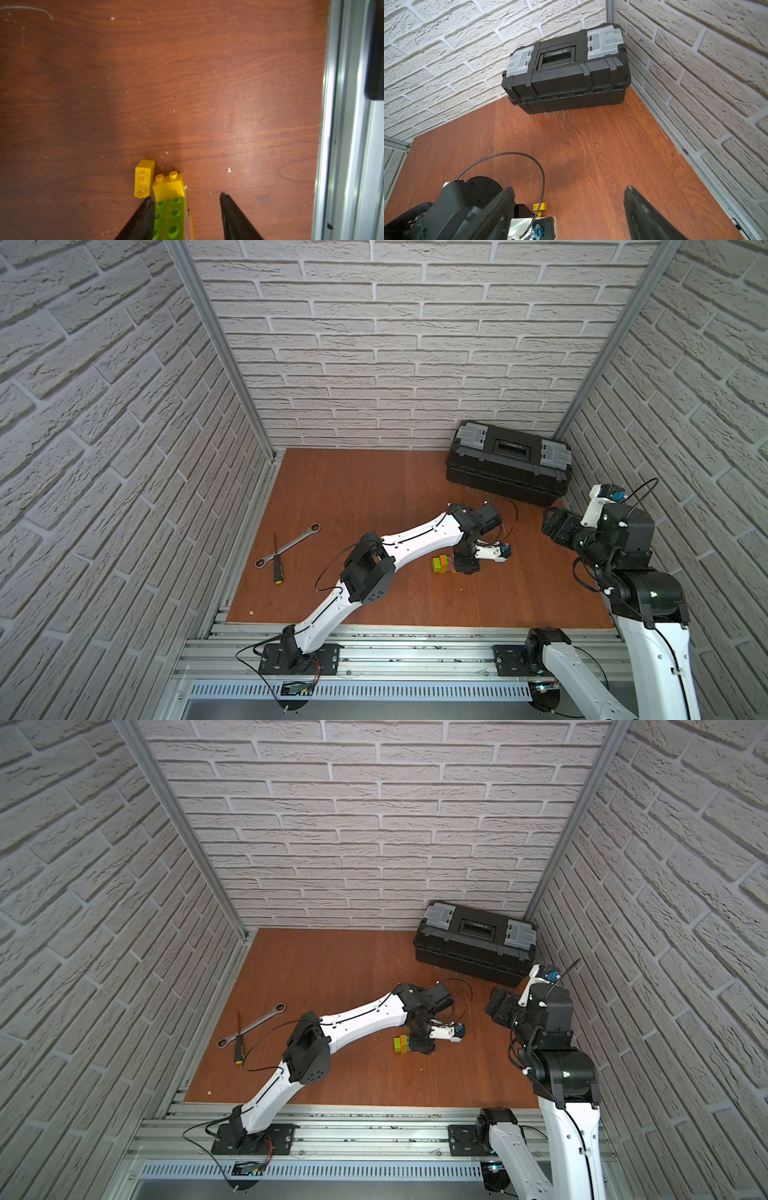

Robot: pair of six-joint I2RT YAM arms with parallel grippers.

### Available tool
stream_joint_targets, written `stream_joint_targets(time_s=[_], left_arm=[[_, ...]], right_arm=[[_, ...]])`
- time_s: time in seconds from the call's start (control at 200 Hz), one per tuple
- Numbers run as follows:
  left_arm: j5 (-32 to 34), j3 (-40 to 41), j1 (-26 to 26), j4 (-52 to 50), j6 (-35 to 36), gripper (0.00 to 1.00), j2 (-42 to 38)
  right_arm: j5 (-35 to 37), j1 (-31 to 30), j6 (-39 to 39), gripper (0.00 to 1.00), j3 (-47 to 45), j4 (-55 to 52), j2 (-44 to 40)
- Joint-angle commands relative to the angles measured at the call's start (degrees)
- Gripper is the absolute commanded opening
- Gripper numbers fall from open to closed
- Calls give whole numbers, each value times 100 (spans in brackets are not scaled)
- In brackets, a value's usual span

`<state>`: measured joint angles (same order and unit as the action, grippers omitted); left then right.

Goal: Assemble a carrot with lego
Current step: Adjust the lego brick at the center of the board.

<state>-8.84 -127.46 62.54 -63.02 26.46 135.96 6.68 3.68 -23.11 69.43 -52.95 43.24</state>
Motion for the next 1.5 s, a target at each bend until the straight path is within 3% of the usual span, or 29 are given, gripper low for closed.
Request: stream_joint_targets(time_s=[0.0, 0.45, 0.655, 0.98, 1.255, 1.495], left_arm=[[144, -155, 21, -446, 113, 54, 108], [543, -446, 107, -710, 116, 54, 554], [1376, -463, 162, -825, 252, 60, 520], [2431, -1189, 298, -929, -74, 67, 747], [2309, -1545, 302, -1309, -921, 73, 979], [2375, -1616, 267, -1605, -1241, 73, 1149]], right_arm=[[81, -43, 72, 83, 19, 135, -7], [-79, -52, 37, 83, -101, 169, -16], [-168, -52, 16, 83, -179, 198, -25], [-350, -52, -42, 83, -315, 272, -27], [-678, -52, -196, 82, -537, 394, -101], [-1053, -52, -411, 82, -763, 513, -141]])
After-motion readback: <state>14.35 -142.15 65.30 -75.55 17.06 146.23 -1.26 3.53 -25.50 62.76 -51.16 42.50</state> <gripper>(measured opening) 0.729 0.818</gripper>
